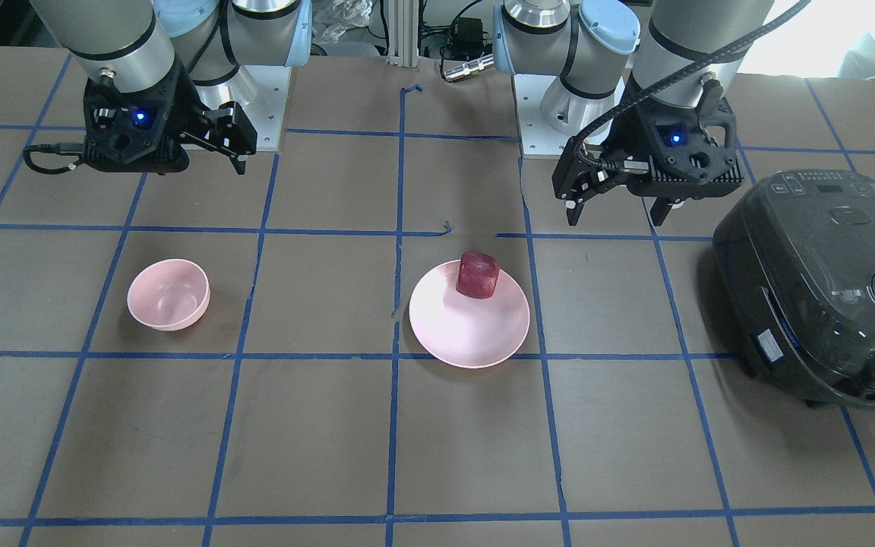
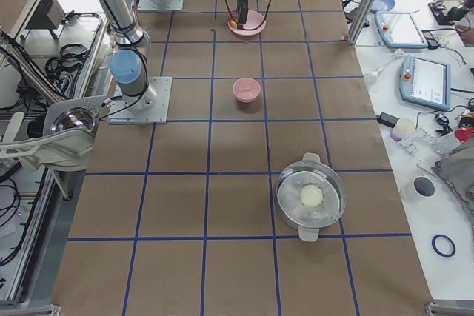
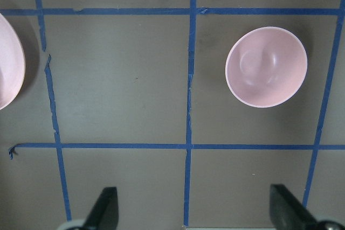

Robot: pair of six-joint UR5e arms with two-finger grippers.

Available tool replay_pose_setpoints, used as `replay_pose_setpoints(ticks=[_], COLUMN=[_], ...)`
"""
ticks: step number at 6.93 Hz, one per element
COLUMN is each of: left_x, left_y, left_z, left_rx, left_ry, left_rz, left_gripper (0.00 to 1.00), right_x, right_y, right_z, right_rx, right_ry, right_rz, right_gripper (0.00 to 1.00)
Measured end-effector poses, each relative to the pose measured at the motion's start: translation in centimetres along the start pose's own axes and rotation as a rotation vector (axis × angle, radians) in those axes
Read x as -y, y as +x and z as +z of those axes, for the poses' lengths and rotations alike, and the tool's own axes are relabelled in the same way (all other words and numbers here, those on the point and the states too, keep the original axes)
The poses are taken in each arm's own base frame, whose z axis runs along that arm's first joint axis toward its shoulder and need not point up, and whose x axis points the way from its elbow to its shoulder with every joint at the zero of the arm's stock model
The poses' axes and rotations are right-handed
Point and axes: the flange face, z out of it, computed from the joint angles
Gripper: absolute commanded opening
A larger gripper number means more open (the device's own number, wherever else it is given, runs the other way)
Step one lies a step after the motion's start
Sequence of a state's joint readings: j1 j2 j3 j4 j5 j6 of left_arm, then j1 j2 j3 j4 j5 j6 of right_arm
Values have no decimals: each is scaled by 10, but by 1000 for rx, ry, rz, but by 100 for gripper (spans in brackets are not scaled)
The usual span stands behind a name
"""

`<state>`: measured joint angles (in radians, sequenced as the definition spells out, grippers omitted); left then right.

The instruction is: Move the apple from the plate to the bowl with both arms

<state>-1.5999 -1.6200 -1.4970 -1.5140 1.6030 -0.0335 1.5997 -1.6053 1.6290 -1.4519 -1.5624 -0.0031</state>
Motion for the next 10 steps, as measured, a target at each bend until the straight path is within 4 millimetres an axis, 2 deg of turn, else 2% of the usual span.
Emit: replay_pose_setpoints(ticks=[3, 10], left_x=[0, 2], left_y=[0, 1], left_z=[-1, 2], left_rx=[0, -2], left_ry=[2, -3], left_rz=[0, 1], left_gripper=[100, 100], right_x=[-3, 3], right_y=[-7, -3], right_z=[1, 4], right_rx=[-5, -8], right_ry=[-4, 2], right_rz=[-16, -20], right_gripper=[100, 100])
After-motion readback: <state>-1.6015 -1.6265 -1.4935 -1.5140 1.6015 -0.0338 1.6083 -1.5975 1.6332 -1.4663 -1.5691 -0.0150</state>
